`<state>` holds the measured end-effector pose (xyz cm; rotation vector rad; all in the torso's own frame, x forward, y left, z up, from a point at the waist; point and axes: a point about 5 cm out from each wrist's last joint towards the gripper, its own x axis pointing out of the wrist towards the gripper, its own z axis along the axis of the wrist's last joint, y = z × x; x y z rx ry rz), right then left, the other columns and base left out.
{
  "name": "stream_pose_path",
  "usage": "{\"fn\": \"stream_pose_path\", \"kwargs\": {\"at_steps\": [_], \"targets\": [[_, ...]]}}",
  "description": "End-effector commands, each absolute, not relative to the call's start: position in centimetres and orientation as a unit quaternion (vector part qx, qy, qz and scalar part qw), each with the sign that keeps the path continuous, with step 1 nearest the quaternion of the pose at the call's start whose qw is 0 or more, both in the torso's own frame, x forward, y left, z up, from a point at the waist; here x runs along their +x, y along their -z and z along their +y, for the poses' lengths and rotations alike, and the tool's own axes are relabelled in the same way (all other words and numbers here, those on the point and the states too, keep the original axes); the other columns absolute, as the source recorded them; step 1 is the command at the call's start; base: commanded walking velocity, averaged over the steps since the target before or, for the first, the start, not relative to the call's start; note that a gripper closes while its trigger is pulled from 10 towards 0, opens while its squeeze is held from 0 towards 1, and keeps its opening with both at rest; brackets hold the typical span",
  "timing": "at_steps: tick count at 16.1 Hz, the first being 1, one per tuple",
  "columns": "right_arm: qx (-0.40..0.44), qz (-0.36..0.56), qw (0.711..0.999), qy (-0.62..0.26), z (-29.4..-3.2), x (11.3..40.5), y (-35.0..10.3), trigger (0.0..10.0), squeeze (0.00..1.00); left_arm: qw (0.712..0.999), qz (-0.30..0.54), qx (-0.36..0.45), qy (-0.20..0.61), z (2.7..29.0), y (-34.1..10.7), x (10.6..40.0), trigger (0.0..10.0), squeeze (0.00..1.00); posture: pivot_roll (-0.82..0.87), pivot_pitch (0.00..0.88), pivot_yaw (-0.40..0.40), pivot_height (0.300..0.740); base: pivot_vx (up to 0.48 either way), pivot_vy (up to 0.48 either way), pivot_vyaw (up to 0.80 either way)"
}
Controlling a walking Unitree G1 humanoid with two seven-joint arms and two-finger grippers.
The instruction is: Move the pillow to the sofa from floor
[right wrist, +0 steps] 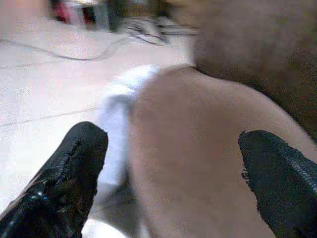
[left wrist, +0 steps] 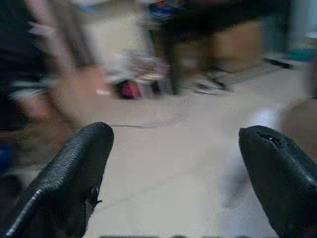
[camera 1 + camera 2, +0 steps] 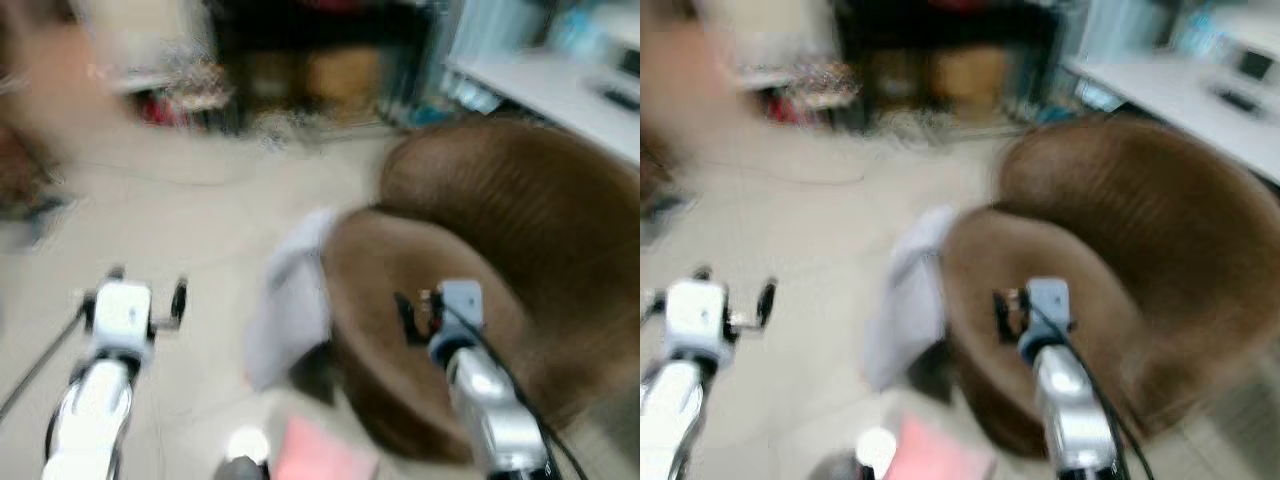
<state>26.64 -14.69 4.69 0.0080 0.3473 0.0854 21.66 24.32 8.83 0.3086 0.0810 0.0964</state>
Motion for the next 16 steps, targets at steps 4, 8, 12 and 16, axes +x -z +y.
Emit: {"fn": "stream_pose_path", "kwargs": {"at_steps": [4, 8, 12, 16], "targets": [[0.003, 0.173, 0.984, -0.044, -14.88, 26.63, -4.88, 10.0, 0.00, 0.985, 0.063, 0.150, -0.054, 24.39, -7.86, 21.37, 10.0, 0.00, 0.10, 0.000, -0.027, 0.740, 0.000, 0.000, 0.00], [-0.003, 0.172, 0.984, -0.049, -15.04, 26.88, -5.17, 10.0, 0.00, 0.986, 0.059, 0.144, -0.067, 24.42, -7.80, 21.30, 10.0, 0.00, 0.10, 0.000, -0.042, 0.740, 0.000, 0.000, 0.00], [-0.008, 0.172, 0.984, -0.053, -15.13, 27.09, -5.30, 10.0, 0.00, 0.985, 0.058, 0.145, -0.073, 24.39, -7.77, 21.29, 10.0, 0.00, 0.10, 0.000, -0.059, 0.740, 0.000, 0.000, 0.00], [-0.012, 0.172, 0.983, -0.059, -15.15, 27.22, -5.49, 10.0, 0.00, 0.985, 0.058, 0.144, -0.078, 24.20, -7.61, 21.19, 10.0, 0.00, 0.10, 0.000, -0.072, 0.740, 0.000, 0.000, 0.00]]}}
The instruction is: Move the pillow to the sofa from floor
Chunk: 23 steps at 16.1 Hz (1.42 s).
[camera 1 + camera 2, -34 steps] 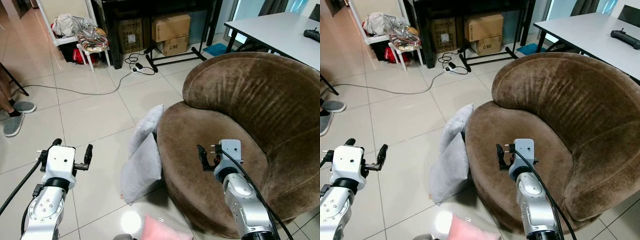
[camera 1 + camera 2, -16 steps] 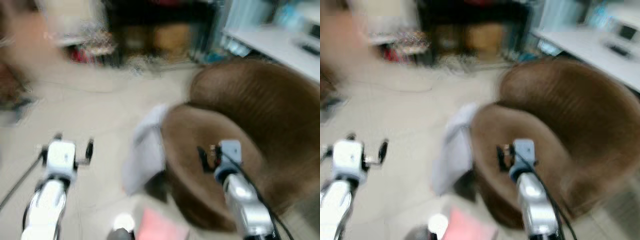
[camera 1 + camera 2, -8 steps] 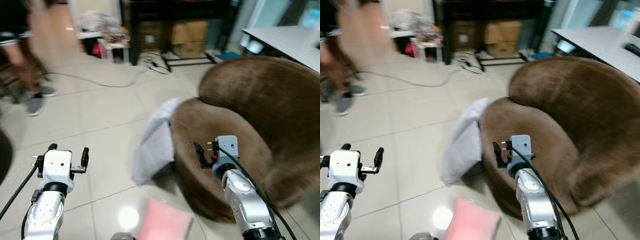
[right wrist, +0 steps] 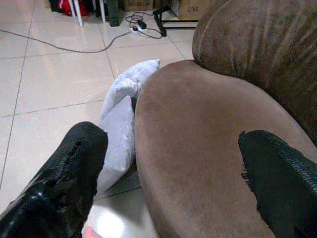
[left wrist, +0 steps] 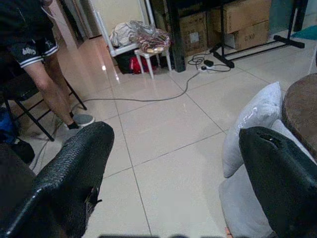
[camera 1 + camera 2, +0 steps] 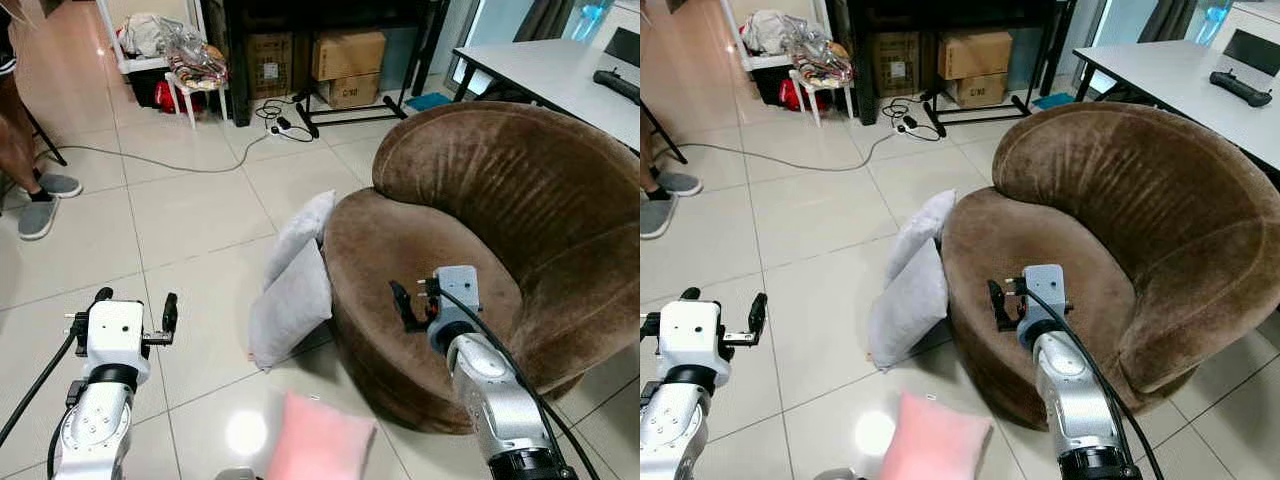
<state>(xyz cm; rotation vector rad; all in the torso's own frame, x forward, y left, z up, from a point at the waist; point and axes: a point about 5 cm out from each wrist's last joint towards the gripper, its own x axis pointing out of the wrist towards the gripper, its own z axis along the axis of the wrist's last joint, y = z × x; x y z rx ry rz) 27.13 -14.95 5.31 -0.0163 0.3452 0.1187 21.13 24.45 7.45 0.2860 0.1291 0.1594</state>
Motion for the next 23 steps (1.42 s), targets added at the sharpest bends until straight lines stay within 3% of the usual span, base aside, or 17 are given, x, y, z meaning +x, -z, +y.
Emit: {"fn": "stream_pose_path", "kwargs": {"at_steps": [1, 12, 16, 23], "targets": [[-0.013, 0.172, 0.983, -0.060, -15.10, 27.22, -5.50, 10.0, 0.00, 0.984, 0.058, 0.150, -0.077, 24.17, -7.62, 21.15, 10.0, 0.00, 0.10, 0.000, -0.073, 0.740, 0.000, 0.000, 0.00], [-0.011, 0.176, 0.982, -0.062, -14.89, 27.11, -5.49, 10.0, 0.00, 0.983, 0.052, 0.157, -0.078, 24.11, -7.78, 21.03, 10.0, 0.00, 0.10, 0.000, -0.076, 0.740, 0.000, -0.418, 0.00], [-0.012, 0.176, 0.982, -0.064, -14.87, 27.07, -5.50, 10.0, 0.00, 0.986, 0.060, 0.136, -0.080, 24.17, -7.55, 20.89, 10.0, 0.00, 0.10, 0.000, -0.081, 0.740, 0.000, 0.000, 0.00], [-0.013, 0.176, 0.982, -0.067, -14.84, 27.03, -5.51, 10.0, 0.00, 0.986, 0.062, 0.135, -0.078, 24.11, -7.40, 20.67, 10.0, 0.00, 0.10, 0.000, -0.090, 0.740, 0.000, 0.350, 0.00]]}}
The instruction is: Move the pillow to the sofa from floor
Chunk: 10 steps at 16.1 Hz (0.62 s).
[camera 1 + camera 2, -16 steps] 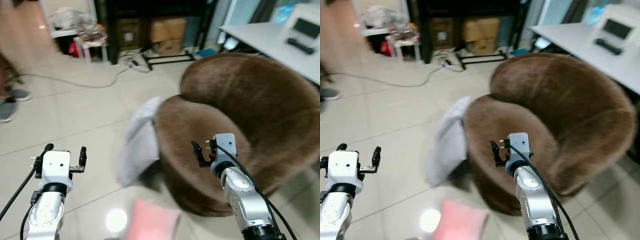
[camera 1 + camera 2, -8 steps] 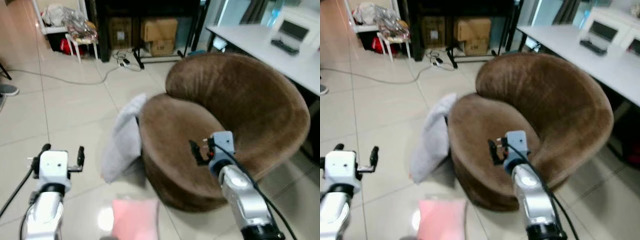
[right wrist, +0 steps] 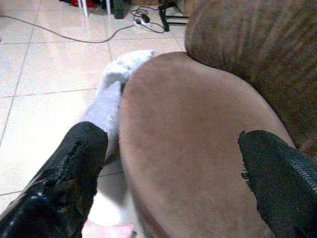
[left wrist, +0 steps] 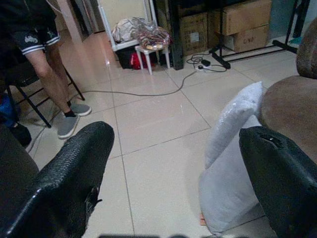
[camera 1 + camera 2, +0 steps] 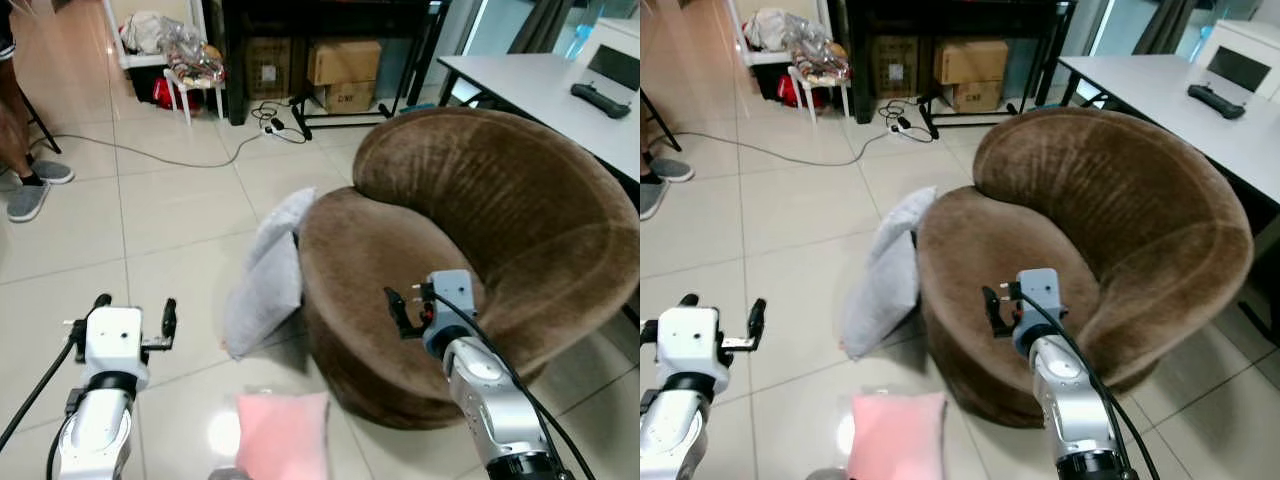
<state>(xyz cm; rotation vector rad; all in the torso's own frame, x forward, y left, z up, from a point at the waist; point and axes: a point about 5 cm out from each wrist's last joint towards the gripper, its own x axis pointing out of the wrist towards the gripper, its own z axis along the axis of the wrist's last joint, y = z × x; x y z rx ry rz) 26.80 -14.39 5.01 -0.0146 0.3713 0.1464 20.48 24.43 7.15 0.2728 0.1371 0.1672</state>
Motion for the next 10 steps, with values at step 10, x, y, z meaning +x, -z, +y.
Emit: {"fn": "stream_pose_path", "kwargs": {"at_steps": [10], "targets": [[-0.017, 0.177, 0.981, -0.072, -14.80, 27.02, -5.56, 10.0, 0.00, 0.986, 0.063, 0.132, -0.078, 24.01, -7.24, 20.59, 10.0, 0.00, 0.10, 0.000, -0.099, 0.740, 0.000, 0.354, 0.00]]}}
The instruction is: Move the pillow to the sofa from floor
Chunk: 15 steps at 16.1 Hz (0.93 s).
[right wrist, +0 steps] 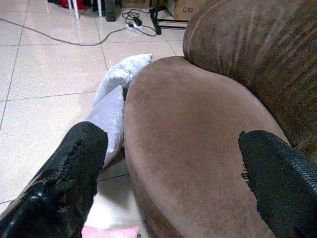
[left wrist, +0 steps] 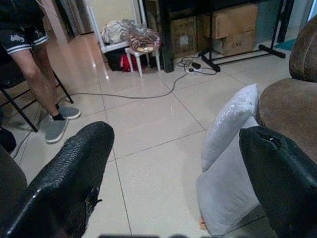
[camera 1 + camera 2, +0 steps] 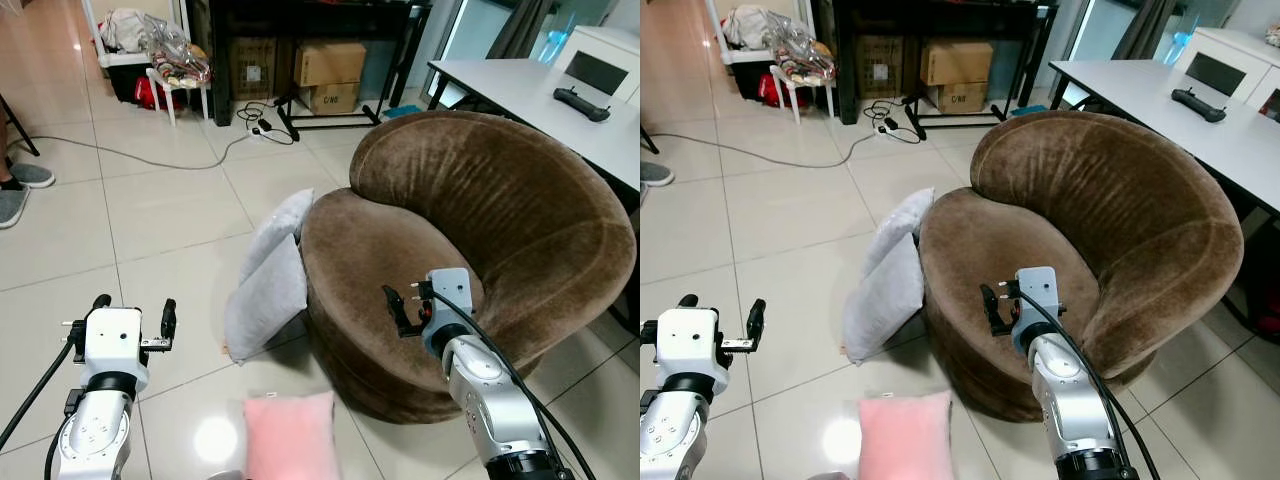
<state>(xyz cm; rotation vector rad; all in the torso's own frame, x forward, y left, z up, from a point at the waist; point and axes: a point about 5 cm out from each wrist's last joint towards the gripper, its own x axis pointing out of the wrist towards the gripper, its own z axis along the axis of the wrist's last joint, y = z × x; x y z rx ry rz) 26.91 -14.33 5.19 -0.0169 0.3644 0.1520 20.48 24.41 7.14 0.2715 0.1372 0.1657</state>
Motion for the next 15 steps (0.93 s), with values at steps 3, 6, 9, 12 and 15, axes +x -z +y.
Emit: {"fn": "stream_pose_path", "kwargs": {"at_steps": [3, 6, 9, 12, 15], "targets": [[-0.019, 0.177, 0.981, -0.074, -14.8, 27.1, -5.6, 10.0, 0.00, 0.986, 0.064, 0.130, -0.079, 24.0, -7.1, 20.6, 10.0, 0.00, 0.10, 0.000, -0.104, 0.740, 0.000, 0.375, 0.00], [-0.021, 0.178, 0.981, -0.076, -14.8, 27.1, -5.6, 10.0, 0.00, 0.986, 0.065, 0.131, -0.081, 24.1, -7.1, 20.4, 10.0, 0.00, 0.10, 0.000, -0.105, 0.740, 0.000, 0.391, 0.00], [-0.021, 0.180, 0.980, -0.078, -14.8, 27.0, -5.5, 10.0, 0.00, 0.985, 0.063, 0.134, -0.085, 24.1, -7.0, 20.3, 10.0, 0.00, 0.10, 0.000, -0.114, 0.740, 0.000, 0.126, 0.00], [-0.036, 0.181, 0.979, -0.088, -15.3, 27.1, -5.7, 10.0, 0.00, 0.985, 0.059, 0.125, -0.100, 23.9, -6.8, 20.1, 10.0, 0.00, 0.09, 0.000, -0.159, 0.740, 0.000, 0.000, 0.00], [-0.047, 0.184, 0.977, -0.094, -16.1, 27.5, -6.1, 10.0, 0.00, 0.984, 0.058, 0.124, -0.115, 23.4, -6.4, 19.6, 10.0, 0.00, 0.09, 0.000, -0.208, 0.740, 0.000, 0.000, 0.00]]}}
